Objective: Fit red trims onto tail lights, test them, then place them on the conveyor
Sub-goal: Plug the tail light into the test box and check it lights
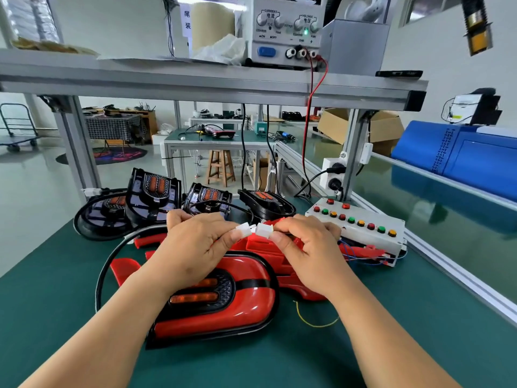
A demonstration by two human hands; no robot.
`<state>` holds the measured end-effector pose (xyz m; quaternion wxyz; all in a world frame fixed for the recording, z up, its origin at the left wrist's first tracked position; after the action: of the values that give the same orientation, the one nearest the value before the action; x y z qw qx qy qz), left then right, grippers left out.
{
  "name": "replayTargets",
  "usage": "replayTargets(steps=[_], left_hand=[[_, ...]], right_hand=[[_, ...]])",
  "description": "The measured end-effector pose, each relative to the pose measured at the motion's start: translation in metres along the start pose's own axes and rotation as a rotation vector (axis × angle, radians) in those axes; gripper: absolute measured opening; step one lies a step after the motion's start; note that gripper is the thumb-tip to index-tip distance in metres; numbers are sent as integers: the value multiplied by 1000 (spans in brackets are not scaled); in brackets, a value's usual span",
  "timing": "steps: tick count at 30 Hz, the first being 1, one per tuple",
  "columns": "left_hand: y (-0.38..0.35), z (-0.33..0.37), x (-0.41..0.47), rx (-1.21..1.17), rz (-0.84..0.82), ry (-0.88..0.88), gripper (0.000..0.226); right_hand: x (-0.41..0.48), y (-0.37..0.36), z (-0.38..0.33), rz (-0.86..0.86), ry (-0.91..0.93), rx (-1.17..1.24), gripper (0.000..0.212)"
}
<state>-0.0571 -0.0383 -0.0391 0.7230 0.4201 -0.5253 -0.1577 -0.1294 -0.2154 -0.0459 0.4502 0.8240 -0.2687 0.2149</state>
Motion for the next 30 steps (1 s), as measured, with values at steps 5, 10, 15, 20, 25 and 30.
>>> replayTargets(steps=[5, 10, 15, 20, 25, 30], left_hand=[[-2, 3, 3, -66, 2, 39, 44], [-4, 6, 5, -103, -5, 85, 61], [-9, 4, 6, -158, -13, 108, 58], [-12, -2, 5, -243, -12, 163, 64], [-14, 3, 8, -325, -97, 180, 60], [-12, 6, 16, -379, -182, 217, 64]], right_hand=[[-1, 2, 0, -18, 12, 19, 20], [-1, 3, 2, -39, -12, 26, 13], [-1, 4, 0, -46, 3, 41, 18], [0, 8, -2, -17, 33, 70, 24], [-1, 7, -7, 15, 93, 56, 30], [-2, 5, -6, 34, 133, 9, 29]])
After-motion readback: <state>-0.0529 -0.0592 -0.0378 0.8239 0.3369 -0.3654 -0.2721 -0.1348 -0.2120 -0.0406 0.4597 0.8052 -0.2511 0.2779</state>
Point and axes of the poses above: each hand's wrist, its own x-axis towards the middle knuckle, its own y-axis out of the back of the hand, z = x × y, the point moved 6 cm from there along x, towards the middle knuckle, and after that the axes turned 11 degrees about -y, right-handed, at the moved point
